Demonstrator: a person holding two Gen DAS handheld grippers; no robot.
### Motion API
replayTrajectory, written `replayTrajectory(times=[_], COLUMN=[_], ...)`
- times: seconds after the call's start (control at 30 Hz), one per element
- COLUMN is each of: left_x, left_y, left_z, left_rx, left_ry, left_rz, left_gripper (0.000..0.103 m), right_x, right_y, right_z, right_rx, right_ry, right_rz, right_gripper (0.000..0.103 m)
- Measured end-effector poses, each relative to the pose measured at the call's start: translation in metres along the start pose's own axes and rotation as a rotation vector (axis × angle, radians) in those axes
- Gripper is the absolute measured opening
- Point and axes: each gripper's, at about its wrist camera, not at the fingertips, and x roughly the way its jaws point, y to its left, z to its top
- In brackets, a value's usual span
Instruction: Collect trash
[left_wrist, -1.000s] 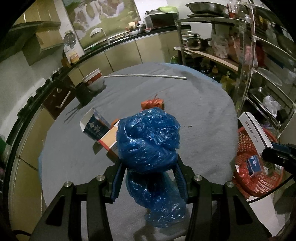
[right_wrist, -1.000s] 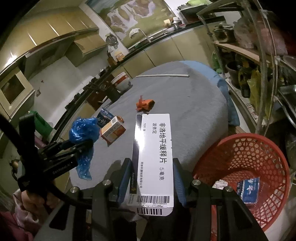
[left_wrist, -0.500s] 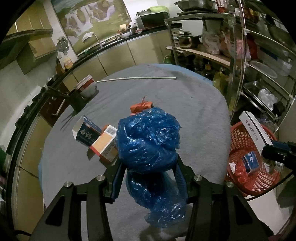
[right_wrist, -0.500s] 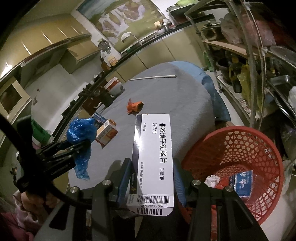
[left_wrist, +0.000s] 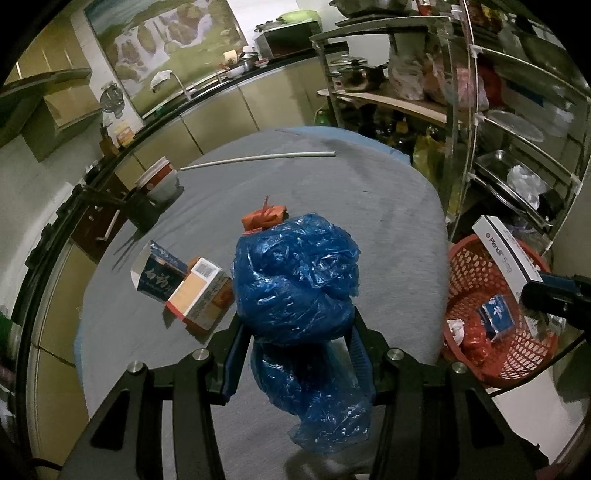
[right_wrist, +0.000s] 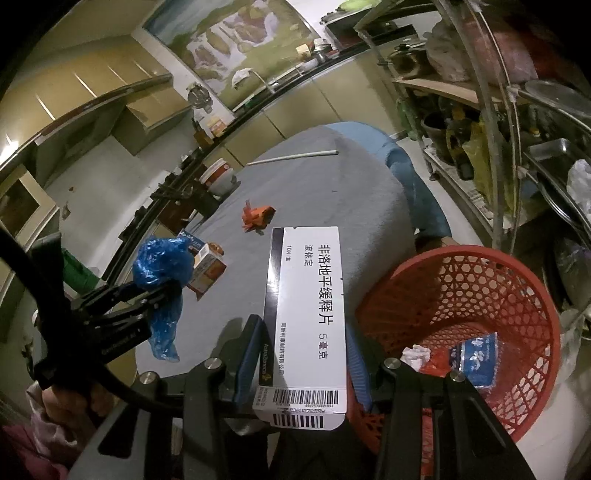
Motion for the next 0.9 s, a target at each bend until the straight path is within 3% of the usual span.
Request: replayTrajectory(times=[0.9], left_x=[-0.001], left_y=[-0.036], left_z=[0.012], left_rx=[0.104], left_ry=[-0.017], left_rz=[-0.023], left_gripper=[0.052], right_x=[-0.016], right_y=[-0.025], right_z=[-0.003], right_rx=[0.063], right_ry=[-0.032], right_rz=[-0.019], right_gripper=[0.047])
